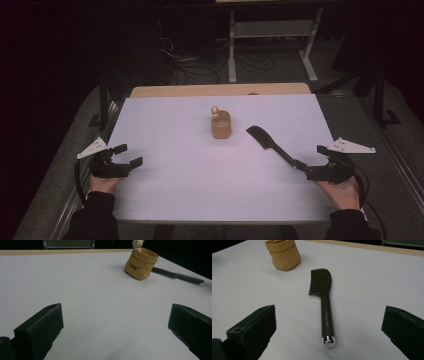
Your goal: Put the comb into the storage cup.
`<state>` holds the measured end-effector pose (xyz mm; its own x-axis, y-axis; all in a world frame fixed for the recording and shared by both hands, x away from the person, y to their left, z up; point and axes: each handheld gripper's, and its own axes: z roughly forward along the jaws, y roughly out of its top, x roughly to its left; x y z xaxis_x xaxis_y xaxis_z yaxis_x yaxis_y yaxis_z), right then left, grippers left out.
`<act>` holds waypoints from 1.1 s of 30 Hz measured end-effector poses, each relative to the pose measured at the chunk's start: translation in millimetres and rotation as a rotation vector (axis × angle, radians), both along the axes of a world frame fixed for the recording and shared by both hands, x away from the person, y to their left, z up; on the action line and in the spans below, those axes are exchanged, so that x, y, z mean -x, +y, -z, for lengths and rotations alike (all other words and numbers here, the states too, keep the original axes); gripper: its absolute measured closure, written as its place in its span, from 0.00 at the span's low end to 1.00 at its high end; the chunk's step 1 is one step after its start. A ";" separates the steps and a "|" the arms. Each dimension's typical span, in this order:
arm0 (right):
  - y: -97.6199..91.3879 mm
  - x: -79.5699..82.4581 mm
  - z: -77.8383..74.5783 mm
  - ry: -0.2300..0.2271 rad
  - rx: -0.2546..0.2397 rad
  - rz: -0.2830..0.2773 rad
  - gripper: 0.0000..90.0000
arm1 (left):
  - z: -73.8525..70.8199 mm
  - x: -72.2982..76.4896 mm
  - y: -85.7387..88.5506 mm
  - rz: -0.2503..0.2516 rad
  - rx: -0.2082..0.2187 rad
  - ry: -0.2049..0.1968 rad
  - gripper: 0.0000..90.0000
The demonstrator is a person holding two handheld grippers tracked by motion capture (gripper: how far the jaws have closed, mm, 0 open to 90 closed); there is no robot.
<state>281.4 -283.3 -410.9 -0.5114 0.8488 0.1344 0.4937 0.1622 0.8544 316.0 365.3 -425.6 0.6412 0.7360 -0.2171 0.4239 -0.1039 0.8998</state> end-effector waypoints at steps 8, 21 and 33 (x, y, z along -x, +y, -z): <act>-0.4 0.2 0.3 0.006 -0.010 -0.007 0.00 | 0.7 -0.1 -0.3 0.004 0.015 -0.011 0.00; 0.1 0.8 -0.2 0.026 -0.005 -0.018 0.00 | 1.0 0.2 -0.3 -0.002 0.014 -0.010 0.00; -1.4 5.6 -6.3 0.016 -0.001 -0.010 0.00 | 1.3 3.9 -1.6 -0.014 0.001 -0.003 0.00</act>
<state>275.8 -284.6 -404.6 -0.5175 0.8435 0.1440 0.5060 0.1660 0.8464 312.2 363.7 -426.9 0.6317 0.7446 -0.2156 0.4223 -0.0973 0.9012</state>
